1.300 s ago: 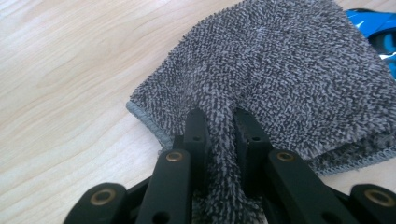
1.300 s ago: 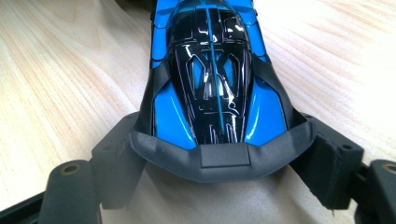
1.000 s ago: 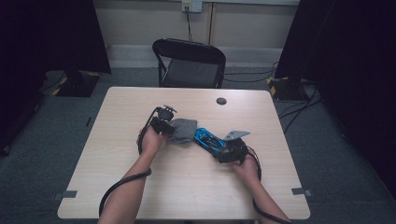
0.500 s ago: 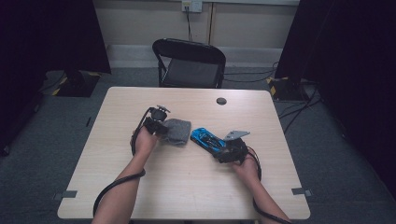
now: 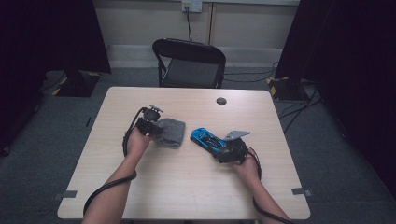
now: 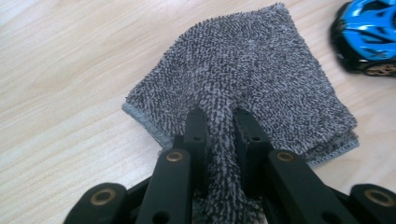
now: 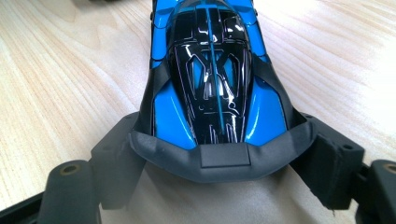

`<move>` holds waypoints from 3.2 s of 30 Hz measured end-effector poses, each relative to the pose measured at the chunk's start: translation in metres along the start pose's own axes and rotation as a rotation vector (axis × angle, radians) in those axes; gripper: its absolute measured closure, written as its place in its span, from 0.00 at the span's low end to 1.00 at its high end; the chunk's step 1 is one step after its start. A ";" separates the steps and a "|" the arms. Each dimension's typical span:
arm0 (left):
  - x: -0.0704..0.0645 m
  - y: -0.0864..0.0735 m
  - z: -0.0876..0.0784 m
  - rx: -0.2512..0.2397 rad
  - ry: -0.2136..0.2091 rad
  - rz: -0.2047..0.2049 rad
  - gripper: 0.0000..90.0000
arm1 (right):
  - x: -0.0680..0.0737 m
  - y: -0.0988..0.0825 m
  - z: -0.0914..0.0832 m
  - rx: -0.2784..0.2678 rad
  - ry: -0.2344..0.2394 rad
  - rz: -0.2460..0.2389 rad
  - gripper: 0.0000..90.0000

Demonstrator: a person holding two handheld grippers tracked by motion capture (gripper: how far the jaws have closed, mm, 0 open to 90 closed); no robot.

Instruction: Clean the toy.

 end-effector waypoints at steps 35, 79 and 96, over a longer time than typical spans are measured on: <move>-0.062 -0.014 -0.027 -0.066 -0.131 0.170 0.86 | 0.006 0.048 -0.001 -0.050 0.006 0.051 0.43; -0.134 -0.016 0.010 -0.028 -0.238 0.221 0.86 | 0.006 0.043 0.015 -0.065 -0.017 0.029 0.47; -0.095 -0.010 0.016 -0.016 -0.154 0.154 0.86 | 0.006 0.042 0.014 -0.074 -0.015 0.032 0.47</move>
Point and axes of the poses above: each handheld gripper's, and its own axes: z roughly forward along the jaws, y roughly out of its top, x roughly to its left, the point moved 9 cm from there along z, roughly forward along the jaws, and after that the axes turned 2 degrees about z, right-handed, at the moved point
